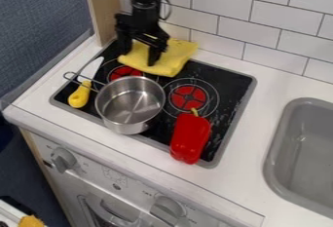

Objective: Moved the yellow cloth to the top left of the silver pot

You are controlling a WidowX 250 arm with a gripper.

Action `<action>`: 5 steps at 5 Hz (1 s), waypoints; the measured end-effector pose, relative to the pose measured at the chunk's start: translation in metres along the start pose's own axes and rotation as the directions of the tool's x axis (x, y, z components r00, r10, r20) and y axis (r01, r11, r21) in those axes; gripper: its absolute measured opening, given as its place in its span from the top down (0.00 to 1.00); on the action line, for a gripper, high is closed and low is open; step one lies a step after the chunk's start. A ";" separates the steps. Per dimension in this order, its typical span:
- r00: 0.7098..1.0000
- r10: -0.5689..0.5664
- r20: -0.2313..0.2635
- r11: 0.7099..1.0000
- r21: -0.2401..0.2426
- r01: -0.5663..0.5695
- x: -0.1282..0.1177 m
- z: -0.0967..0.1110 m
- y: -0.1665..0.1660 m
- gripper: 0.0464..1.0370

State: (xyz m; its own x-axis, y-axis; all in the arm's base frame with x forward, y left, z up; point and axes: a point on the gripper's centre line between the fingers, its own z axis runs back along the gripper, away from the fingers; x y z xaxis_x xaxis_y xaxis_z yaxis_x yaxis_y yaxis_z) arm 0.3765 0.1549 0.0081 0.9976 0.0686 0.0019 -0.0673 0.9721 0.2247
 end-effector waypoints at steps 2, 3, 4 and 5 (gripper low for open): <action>0.995 -0.061 0.083 0.992 -0.106 0.069 -0.004 0.003 -0.010 0.04; 0.991 -0.079 0.109 0.981 -0.167 0.096 -0.021 0.013 -0.008 0.04; 0.985 -0.085 0.147 0.978 -0.176 0.111 -0.020 0.034 -0.007 0.04; 0.988 -0.097 0.124 0.974 -0.194 0.120 -0.026 0.039 -0.008 0.04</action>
State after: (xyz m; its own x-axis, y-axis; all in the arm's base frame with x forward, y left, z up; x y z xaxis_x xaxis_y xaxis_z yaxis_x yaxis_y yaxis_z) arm 0.3515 0.1367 0.0443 0.9934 -0.0544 0.1010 0.0516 0.9982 0.0297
